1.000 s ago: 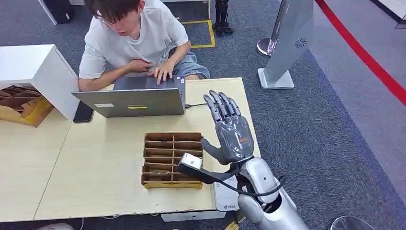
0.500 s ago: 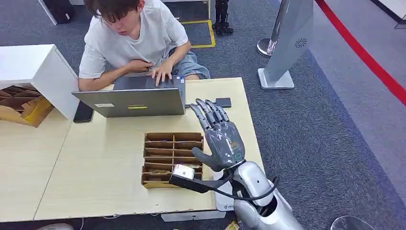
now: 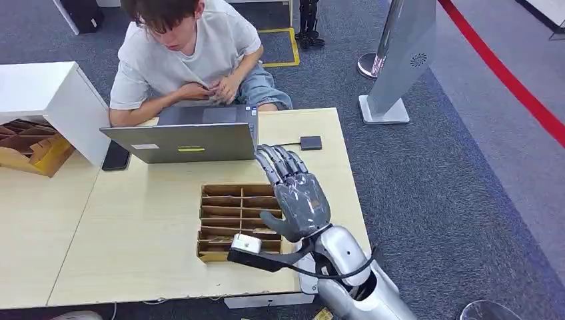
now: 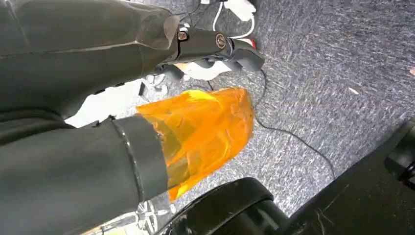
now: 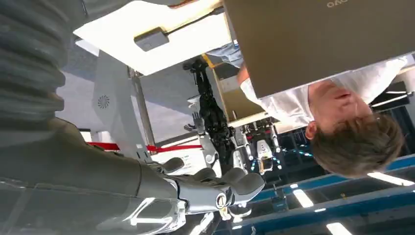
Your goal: Pass the card to the sensor for recognition and then transmit it.
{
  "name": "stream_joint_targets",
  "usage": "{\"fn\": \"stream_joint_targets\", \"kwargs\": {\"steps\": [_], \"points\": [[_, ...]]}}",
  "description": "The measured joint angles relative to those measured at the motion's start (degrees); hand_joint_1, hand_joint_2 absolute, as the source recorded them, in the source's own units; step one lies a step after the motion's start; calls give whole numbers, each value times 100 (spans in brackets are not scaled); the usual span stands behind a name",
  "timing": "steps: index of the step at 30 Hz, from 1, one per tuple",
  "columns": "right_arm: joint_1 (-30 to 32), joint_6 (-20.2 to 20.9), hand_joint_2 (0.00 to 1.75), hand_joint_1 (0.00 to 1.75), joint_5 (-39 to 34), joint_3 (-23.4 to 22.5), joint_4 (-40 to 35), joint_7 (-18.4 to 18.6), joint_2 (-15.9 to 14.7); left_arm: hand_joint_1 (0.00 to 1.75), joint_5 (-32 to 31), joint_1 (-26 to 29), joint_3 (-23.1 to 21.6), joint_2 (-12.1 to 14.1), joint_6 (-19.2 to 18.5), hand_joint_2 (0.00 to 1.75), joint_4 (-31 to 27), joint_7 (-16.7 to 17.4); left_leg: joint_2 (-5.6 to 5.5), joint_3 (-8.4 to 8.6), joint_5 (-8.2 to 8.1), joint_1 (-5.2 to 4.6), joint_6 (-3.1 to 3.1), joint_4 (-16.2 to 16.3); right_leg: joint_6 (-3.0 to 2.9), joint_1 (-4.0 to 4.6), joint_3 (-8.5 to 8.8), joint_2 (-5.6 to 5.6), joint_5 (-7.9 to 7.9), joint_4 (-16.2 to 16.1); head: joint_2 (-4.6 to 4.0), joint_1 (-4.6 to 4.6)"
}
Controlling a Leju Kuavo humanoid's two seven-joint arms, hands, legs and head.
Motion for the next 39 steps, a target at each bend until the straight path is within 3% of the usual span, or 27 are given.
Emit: {"fn": "stream_joint_targets", "kwargs": {"steps": [20, 39], "points": [[-339, 87, 175, 0, -24, 90, 1138, 256, 275, 0, -76, -37, -140, -11, -77, 0, -37, 2, 0, 0, 0, 0, 0, 0, 0, 0, 0, 0, 0, 1, 0, 0], [-460, 87, 175, 0, -33, 90, 1722, 339, 374, 0, -79, -47, -168, -17, -81, 0, -39, 4, 0, 0, 0, 0, 0, 0, 0, 0, 0, 0, 0, 1, 0, 0]]}}
